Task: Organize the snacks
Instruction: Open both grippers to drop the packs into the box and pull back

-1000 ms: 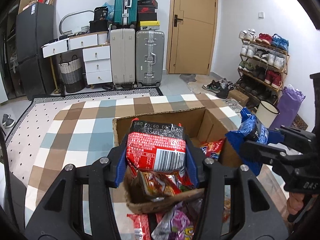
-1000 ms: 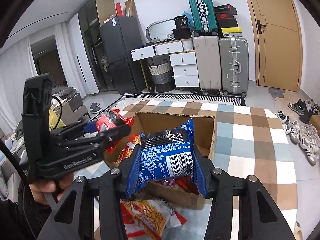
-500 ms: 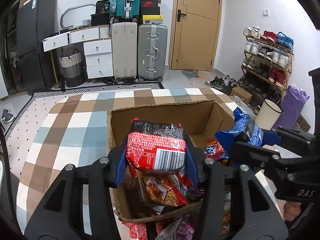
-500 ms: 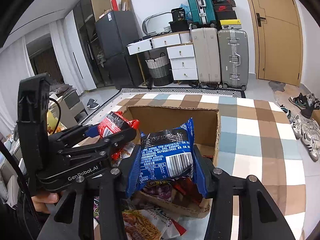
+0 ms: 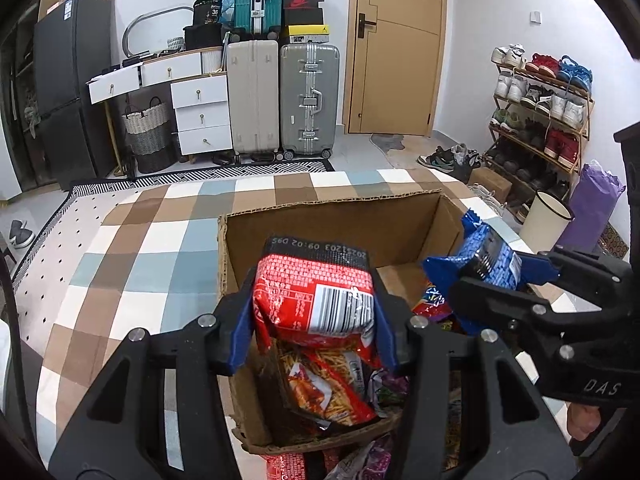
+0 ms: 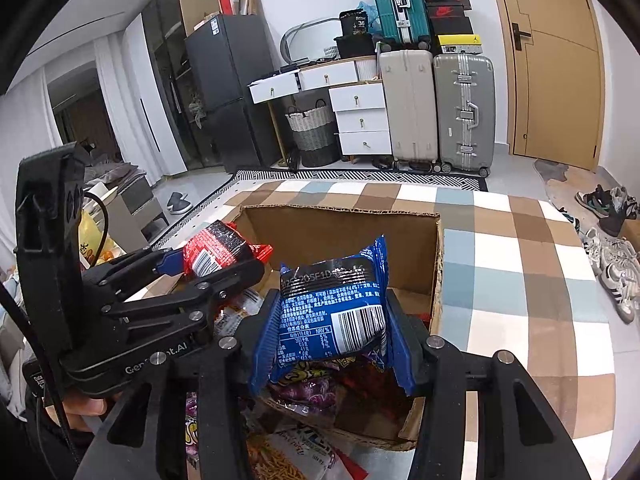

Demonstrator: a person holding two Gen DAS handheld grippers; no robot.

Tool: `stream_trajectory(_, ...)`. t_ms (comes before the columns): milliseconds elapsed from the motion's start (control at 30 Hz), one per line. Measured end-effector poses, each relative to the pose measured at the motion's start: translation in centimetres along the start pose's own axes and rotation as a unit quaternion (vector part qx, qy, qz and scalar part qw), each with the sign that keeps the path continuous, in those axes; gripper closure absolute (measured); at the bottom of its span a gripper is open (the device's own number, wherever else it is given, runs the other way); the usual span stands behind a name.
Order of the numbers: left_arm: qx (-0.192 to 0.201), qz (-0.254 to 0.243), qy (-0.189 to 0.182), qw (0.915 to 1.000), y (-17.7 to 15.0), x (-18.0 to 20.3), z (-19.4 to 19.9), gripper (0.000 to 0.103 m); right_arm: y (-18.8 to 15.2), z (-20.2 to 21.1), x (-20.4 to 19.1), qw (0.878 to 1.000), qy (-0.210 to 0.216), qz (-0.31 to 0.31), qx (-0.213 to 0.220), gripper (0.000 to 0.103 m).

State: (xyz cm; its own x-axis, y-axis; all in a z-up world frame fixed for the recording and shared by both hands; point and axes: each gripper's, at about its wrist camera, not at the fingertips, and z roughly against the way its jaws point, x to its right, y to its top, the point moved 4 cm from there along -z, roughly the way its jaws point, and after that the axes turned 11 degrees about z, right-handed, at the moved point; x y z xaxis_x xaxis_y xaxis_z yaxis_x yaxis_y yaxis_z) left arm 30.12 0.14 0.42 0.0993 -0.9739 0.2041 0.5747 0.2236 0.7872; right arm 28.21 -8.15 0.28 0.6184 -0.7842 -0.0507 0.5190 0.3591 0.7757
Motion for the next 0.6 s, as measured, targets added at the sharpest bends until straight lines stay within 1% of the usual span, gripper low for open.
stream_trajectory(67,-0.001,0.001,0.001,1.0,-0.1,-0.2,-0.1,0.055,0.0,0.4,-0.1,1.0,-0.002,0.002,0.006,0.05)
stream_trajectory(133,-0.004,0.004,-0.001,1.0,-0.1,-0.3,-0.1,0.053,0.1,1.0,-0.1,1.0,-0.008,0.005,0.014,0.048)
stream_trajectory(200,-0.004,0.004,-0.001,1.0,-0.1,-0.3,0.0,0.044,0.2,1.6,0.1,1.0,-0.014,0.008,0.017,0.046)
stream_trajectory(233,-0.003,0.004,-0.005,1.0,-0.1,-0.3,0.3,0.041,0.2,2.0,0.1,1.0,-0.018,0.008,0.02,0.041)
stream_trajectory(267,-0.001,0.006,-0.008,1.0,-0.1,-0.4,0.5,0.032,0.2,2.4,0.3,0.999,-0.022,0.006,0.023,0.037)
stream_trajectory(300,0.001,0.006,-0.01,0.9999,-0.1,-0.3,0.8,0.022,0.1,2.8,0.4,0.999,-0.024,0.004,0.027,0.029)
stream_trajectory(333,0.004,0.006,-0.011,0.9999,-0.1,-0.1,1.4,0.017,0.1,3.3,0.5,0.999,-0.024,0.003,0.031,0.026)
stream_trajectory(367,0.007,0.005,-0.013,0.9999,-0.1,0.0,1.8,0.014,0.1,3.7,0.5,0.999,-0.024,0.003,0.035,0.02)
stream_trajectory(400,0.009,0.004,-0.018,0.9998,0.0,0.0,2.3,0.013,0.0,4.2,0.5,0.999,-0.026,0.002,0.038,0.013)
stream_trajectory(433,0.009,0.004,-0.021,0.9997,0.0,0.1,2.6,0.011,0.0,4.8,0.6,0.999,-0.031,0.0,0.042,0.009)
stream_trajectory(467,0.009,0.003,-0.024,0.9997,-0.1,0.2,3.0,0.003,-0.1,5.3,0.6,0.998,-0.031,-0.002,0.046,0.006)
stream_trajectory(500,0.012,0.004,-0.026,0.9996,-0.2,0.1,3.5,0.001,-0.2,5.9,0.5,0.998,-0.028,-0.003,0.049,0.002)
stream_trajectory(600,0.013,0.003,-0.027,0.9996,-0.4,0.2,4.9,0.0,-0.4,7.0,0.3,0.998,-0.036,-0.002,0.052,0.0)
